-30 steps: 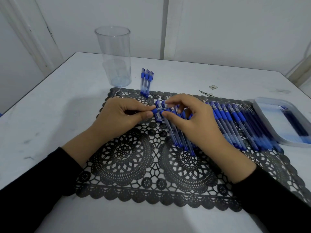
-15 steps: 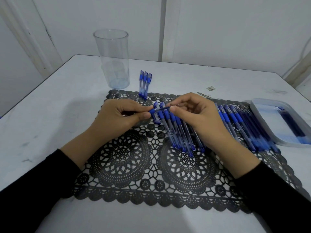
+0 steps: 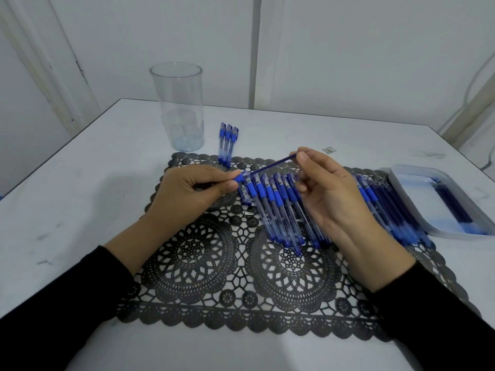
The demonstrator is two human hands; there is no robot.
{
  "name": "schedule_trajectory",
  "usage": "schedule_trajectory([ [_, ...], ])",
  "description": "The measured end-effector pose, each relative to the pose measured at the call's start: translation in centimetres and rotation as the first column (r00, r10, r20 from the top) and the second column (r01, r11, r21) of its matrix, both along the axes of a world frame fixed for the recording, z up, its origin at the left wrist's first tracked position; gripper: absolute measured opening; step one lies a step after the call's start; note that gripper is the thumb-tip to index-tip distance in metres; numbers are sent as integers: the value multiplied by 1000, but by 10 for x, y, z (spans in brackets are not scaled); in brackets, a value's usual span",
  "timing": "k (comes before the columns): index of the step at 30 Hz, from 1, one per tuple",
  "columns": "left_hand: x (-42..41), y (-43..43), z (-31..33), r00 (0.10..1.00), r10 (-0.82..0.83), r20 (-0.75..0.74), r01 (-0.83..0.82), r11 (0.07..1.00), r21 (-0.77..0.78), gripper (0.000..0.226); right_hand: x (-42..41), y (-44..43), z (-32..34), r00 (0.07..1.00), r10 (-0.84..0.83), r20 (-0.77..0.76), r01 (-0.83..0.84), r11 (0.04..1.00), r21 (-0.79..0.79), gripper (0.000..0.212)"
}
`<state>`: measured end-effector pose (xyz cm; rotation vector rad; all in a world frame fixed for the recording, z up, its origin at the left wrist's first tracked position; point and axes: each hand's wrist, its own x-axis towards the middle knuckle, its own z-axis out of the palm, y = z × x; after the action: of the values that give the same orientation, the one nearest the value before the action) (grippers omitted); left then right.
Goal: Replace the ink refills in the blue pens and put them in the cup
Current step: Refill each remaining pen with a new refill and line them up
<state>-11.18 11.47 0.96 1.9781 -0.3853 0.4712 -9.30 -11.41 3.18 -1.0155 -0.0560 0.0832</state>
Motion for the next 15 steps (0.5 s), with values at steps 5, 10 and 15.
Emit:
schedule_trajectory([
  [5, 5, -5, 0, 993, -14, -117, 13, 1000, -10, 22, 4, -19, 12, 990, -141, 30, 141, 990, 9, 16],
  [10, 15, -27, 5, 987, -61, -148, 68, 997, 43, 24, 8, -56, 32, 945, -310, 99, 312, 950, 1, 11],
  [15, 24, -70, 22, 974, -164, -156, 168, 986, 12, 24, 8, -103, 41, 913, -376, 158, 396, 910, -124, 8],
])
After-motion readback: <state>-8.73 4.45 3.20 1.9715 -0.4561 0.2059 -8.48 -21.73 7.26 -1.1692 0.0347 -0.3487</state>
